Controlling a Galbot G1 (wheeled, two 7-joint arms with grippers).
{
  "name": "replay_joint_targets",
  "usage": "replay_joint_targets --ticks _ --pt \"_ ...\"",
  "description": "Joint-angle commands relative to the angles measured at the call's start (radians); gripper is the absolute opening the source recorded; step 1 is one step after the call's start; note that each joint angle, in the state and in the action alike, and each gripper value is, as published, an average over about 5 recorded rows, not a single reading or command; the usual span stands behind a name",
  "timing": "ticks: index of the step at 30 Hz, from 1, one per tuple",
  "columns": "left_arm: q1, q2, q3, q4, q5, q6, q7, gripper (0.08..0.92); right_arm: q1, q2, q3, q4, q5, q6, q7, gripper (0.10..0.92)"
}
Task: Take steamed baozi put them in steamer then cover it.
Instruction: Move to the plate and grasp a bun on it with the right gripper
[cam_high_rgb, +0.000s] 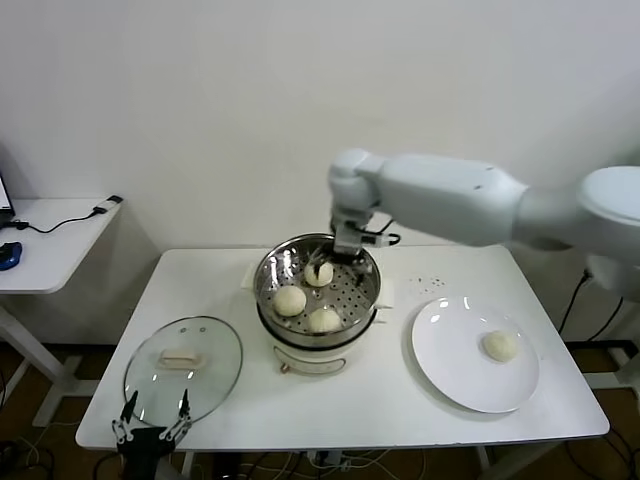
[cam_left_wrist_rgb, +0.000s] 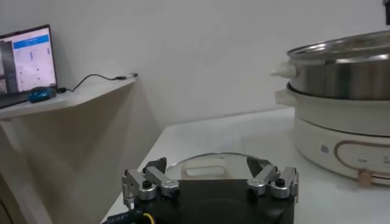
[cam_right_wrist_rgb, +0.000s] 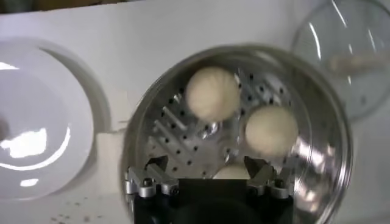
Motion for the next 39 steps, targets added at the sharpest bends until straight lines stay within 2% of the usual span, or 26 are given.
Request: replay_joint_targets --ticks 1,6,15,27,39 --pt "0.002 0.002 0.002 -0.005 0.001 -0.002 0.001 0.823 0.101 -0.340 -0.100 0.056 0.345 -0.469 0.070 0.823" --pt "0.004 0.005 0.000 -0.006 0.001 -0.002 0.001 0.823 -0.005 -0.502 -0.034 0.070 0.357 -0.582 0.062 0.823" --pt "0.006 0.003 0.001 -0.013 0.012 0.004 0.002 0.823 -0.345 -0.639 0.226 -0.009 0.119 -0.566 -0.024 0.823" --pt "0.013 -0.013 0.008 -0.008 0.027 0.002 0.002 0.823 -0.687 -0.628 0.523 -0.129 -0.155 -0.512 -0.037 0.823" --pt "0.012 -0.024 0.009 -0.007 0.022 -0.018 -0.004 0.823 -0.710 -0.539 0.561 -0.232 -0.201 -0.507 -0.020 0.823"
